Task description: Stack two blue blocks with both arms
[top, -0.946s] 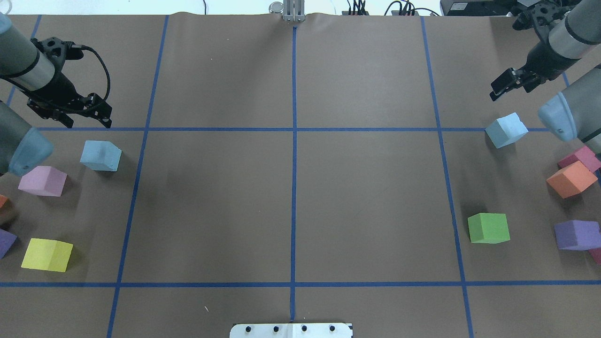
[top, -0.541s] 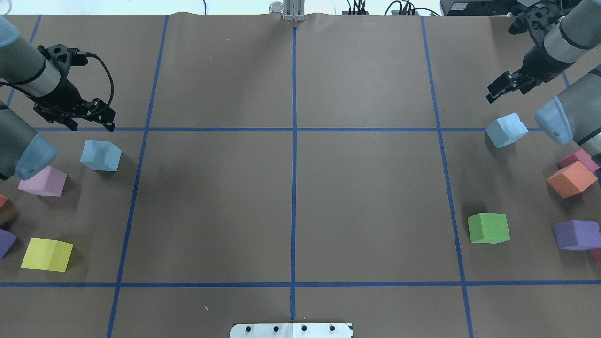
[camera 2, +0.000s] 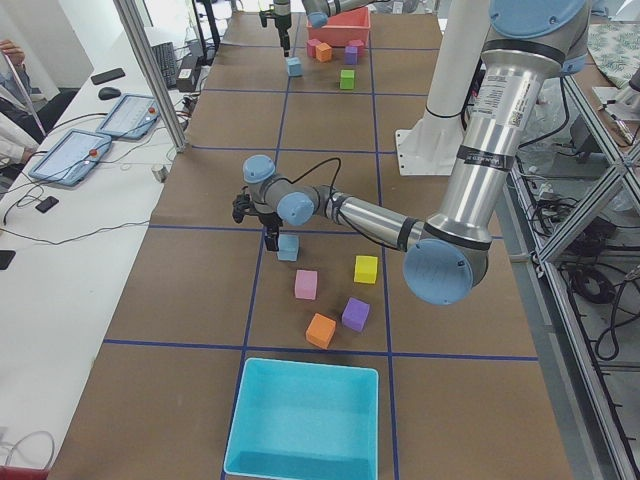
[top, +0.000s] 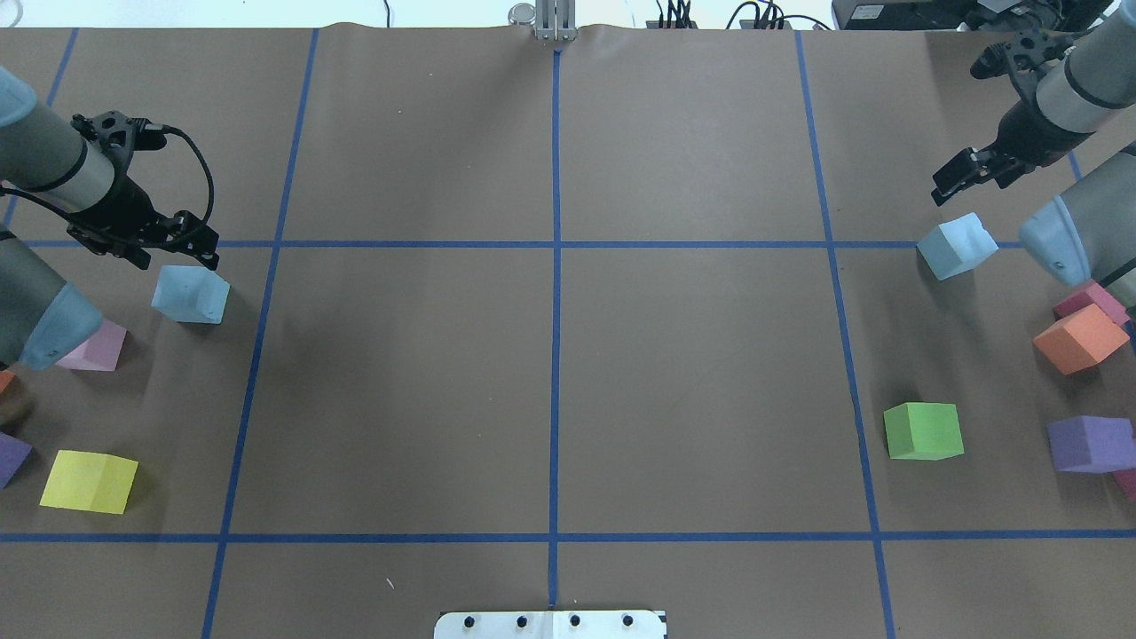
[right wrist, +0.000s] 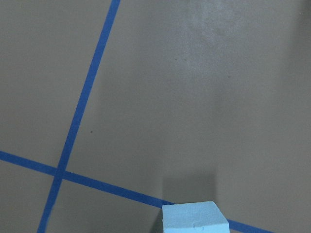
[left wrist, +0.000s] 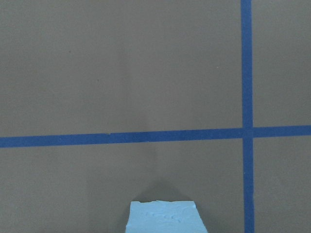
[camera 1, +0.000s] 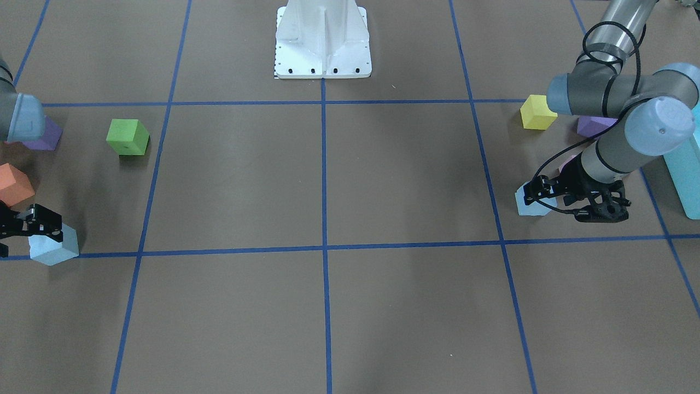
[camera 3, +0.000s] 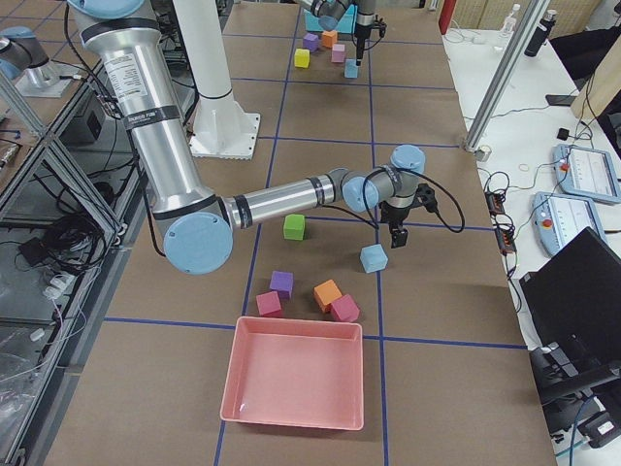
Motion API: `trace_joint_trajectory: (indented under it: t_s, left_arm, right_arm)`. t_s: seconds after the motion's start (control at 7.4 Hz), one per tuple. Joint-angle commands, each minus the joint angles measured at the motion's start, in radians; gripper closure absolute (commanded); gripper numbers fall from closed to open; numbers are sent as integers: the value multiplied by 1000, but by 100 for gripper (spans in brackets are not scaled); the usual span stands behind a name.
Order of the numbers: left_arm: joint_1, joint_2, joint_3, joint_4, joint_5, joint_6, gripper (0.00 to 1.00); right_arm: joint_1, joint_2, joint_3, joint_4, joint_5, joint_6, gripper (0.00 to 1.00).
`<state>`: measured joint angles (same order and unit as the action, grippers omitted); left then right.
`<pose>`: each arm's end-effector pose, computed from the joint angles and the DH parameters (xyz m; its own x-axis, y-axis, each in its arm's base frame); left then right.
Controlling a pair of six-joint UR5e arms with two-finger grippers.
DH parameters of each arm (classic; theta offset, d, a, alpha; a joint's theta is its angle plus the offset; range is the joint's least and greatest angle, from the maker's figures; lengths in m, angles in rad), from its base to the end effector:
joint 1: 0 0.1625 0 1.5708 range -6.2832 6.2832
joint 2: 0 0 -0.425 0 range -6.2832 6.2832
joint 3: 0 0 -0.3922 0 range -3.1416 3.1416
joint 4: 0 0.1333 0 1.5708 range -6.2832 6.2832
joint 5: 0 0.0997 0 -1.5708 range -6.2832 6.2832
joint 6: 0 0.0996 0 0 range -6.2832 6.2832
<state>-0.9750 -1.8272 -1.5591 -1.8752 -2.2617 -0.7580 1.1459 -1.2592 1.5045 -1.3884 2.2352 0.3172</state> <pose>0.2864 -0.5469 0.4920 0.6568 0.0286 -0.7535 -0.0374 0.9993 0.0054 -0.1959 -0.6073 0.5018 0.6983 -0.2712 0.6624 0.1655 0.9616 0.2191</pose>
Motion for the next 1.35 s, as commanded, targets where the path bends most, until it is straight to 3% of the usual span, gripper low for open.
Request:
trace_joint_trajectory:
  t_s: [0.0, 0.68, 0.81, 0.95, 1.22]
  left_arm:
    - [27, 9, 1, -32, 1, -47, 1]
    - [62, 12, 11, -33, 39, -49, 2]
    - [64, 12, 13, -33, 39, -50, 8]
    - [64, 12, 14, -33, 39, -50, 28]
    - [64, 12, 13, -33, 39, -52, 34]
  right_arm:
    - [-2, -5, -1, 0, -15, 3, 0]
    - [-23, -16, -26, 20, -29, 10, 0]
    - [-25, -16, -38, 34, -31, 10, 1]
    - [-26, -16, -49, 40, -31, 10, 2]
    - [-40, -16, -101, 107, -34, 16, 4]
